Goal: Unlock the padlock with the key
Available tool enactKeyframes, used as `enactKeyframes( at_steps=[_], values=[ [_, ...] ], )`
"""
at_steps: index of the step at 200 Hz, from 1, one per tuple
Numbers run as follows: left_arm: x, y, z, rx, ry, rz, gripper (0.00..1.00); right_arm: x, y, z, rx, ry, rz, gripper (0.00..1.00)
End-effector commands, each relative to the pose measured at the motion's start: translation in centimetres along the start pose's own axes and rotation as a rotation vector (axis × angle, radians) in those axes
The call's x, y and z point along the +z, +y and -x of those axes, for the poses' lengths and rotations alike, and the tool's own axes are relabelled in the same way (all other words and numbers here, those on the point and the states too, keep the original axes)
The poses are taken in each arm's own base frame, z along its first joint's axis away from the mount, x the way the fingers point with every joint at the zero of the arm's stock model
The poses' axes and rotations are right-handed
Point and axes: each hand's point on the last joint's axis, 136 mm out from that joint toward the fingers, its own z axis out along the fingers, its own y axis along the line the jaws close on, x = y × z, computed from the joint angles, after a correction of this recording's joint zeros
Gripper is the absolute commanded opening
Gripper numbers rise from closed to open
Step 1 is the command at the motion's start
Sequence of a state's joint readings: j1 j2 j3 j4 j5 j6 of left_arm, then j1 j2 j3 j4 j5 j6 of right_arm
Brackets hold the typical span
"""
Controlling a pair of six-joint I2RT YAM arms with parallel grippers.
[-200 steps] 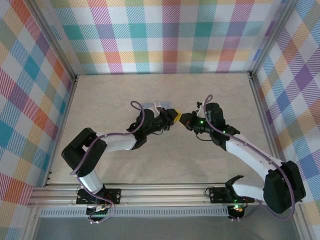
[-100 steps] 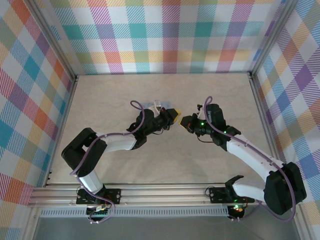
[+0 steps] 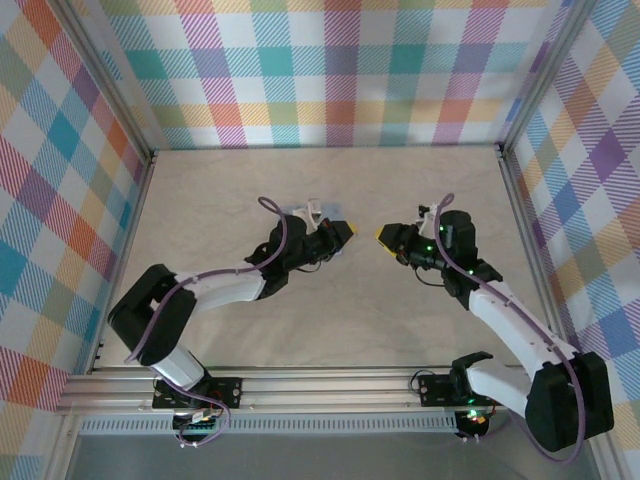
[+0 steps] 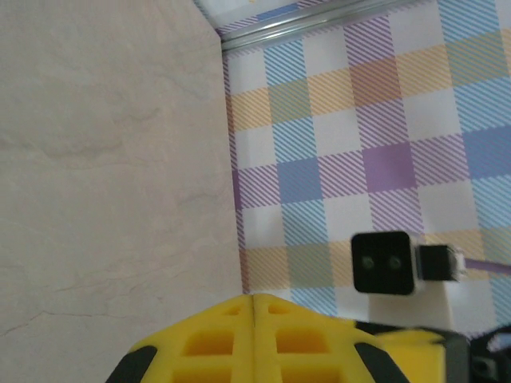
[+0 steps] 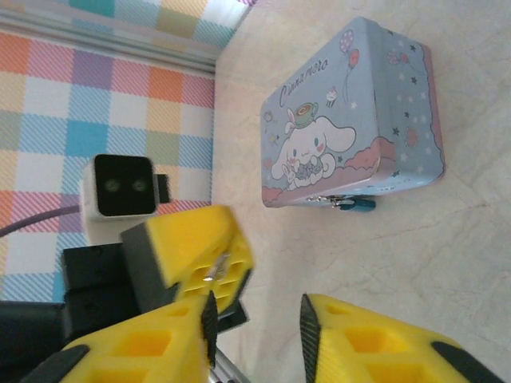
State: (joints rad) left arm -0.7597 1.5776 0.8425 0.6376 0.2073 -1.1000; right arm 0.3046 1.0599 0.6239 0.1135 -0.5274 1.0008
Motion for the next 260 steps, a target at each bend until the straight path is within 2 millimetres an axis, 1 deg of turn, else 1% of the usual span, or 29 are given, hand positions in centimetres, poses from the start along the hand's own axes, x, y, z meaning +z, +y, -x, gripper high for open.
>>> enactKeyframes(
  at_steps=[1,18,33,54,96,142,180,214,241,260],
  values=[
    [-1.3,-3.4,0.5,0.217,-0.013,-0.018,0.0,-0.2,2.9,-1.0,-0.048,0.074,0.174,0.41],
    [-1.8,-3.9,0.5,0.272,-0.01,-0.019,0.0,-0.1,3.9,-1.1,-0.056,0.088,0.226,0.45],
    [-2.0,-4.2,0.5,0.292,-0.009,-0.029,0.0,-0.1,4.5,-1.0,-0.054,0.094,0.261,0.48],
    [-1.9,-4.5,0.5,0.291,-0.008,-0.043,0.0,0.3,4.8,-1.2,-0.037,0.102,0.281,0.47],
    [-1.3,-4.8,0.2,0.272,0.007,-0.066,0.0,1.2,5.6,-1.5,-0.038,0.115,0.297,0.43],
    [-0.8,-4.6,0.1,0.247,0.013,-0.071,0.0,2.1,5.2,-2.1,-0.016,0.134,0.283,0.38],
    [-0.7,-4.7,0.1,0.246,0.013,-0.073,0.0,2.4,5.2,-2.1,-0.012,0.134,0.281,0.35],
    [-0.7,-4.6,0.0,0.239,0.015,-0.072,0.0,2.8,4.7,-2.2,0.009,0.136,0.262,0.3],
    [-0.6,-4.5,-0.1,0.238,0.018,-0.07,0.0,3.0,4.3,-2.1,0.022,0.13,0.251,0.29],
    [-0.6,-4.7,-0.1,0.237,0.019,-0.075,0.0,3.0,4.5,-2.0,0.022,0.125,0.257,0.29]
  ],
)
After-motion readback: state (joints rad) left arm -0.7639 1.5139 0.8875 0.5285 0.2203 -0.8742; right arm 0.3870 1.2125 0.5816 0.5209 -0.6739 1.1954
